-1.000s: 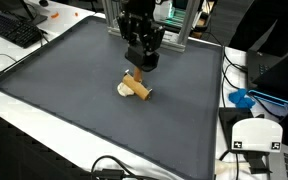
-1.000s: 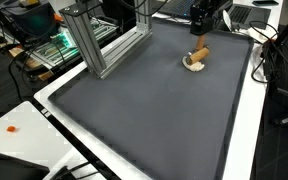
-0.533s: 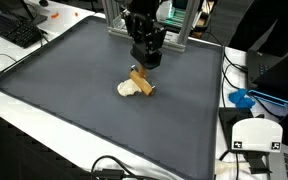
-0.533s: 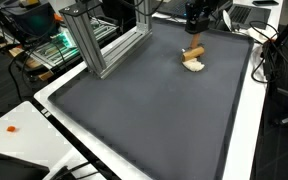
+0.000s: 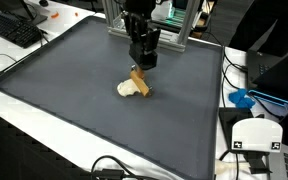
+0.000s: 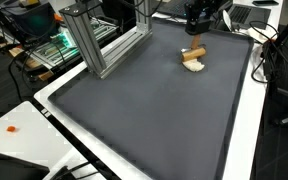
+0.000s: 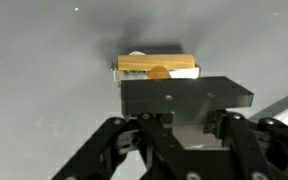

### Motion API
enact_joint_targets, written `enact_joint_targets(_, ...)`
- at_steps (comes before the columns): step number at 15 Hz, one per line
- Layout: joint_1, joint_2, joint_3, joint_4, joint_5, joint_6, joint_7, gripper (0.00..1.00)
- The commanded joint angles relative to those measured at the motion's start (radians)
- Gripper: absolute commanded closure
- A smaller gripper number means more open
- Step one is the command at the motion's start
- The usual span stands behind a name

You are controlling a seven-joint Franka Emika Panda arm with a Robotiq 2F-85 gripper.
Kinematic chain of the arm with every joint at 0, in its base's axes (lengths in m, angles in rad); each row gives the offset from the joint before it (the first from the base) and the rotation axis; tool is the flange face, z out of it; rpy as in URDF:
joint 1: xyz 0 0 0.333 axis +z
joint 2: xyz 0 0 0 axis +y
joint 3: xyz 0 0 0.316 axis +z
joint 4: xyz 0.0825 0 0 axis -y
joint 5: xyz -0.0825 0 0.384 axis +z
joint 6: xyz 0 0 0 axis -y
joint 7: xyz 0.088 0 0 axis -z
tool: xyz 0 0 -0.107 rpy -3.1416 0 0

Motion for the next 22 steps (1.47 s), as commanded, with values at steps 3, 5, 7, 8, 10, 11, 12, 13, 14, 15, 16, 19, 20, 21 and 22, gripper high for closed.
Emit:
enact_joint_targets(3, 0.017, -0.025, -0.048, -0.071, -0.042, 0.112, 0.126, 0.71)
enact_joint_targets(5, 0.02, -0.026, -0.059, -0.084, -0.058, 0.132, 0.175, 0.71)
enact_joint_targets(7, 0.023, -0.025, -0.069, -0.091, -0.076, 0.145, 0.228, 0.71)
enact_joint_targets(8, 0.026, -0.025, -0.074, -0.094, -0.09, 0.149, 0.256, 0.71)
enact_joint_targets(10, 0.03, -0.024, -0.083, -0.096, -0.121, 0.153, 0.305, 0.71)
enact_joint_targets(11, 0.031, -0.022, -0.085, -0.094, -0.135, 0.153, 0.328, 0.71)
enact_joint_targets(12, 0.031, -0.022, -0.086, -0.092, -0.143, 0.152, 0.348, 0.71)
enact_joint_targets(13, 0.031, -0.021, -0.087, -0.092, -0.152, 0.151, 0.368, 0.71)
enact_joint_targets(14, 0.031, -0.021, -0.087, -0.093, -0.159, 0.151, 0.385, 0.71)
enact_joint_targets(15, 0.028, -0.02, -0.08, -0.095, -0.152, 0.147, 0.39, 0.71)
enact_joint_targets(16, 0.02, -0.019, -0.067, -0.096, -0.13, 0.137, 0.372, 0.71)
enact_joint_targets(19, 0.01, -0.022, -0.048, -0.102, -0.094, 0.118, 0.328, 0.71)
enact_joint_targets(20, 0.007, -0.024, -0.041, -0.101, -0.083, 0.109, 0.312, 0.71)
enact_joint_targets(21, 0.006, -0.025, -0.037, -0.099, -0.078, 0.103, 0.299, 0.71)
enact_joint_targets(22, 0.006, -0.024, -0.037, -0.096, -0.077, 0.102, 0.288, 0.71)
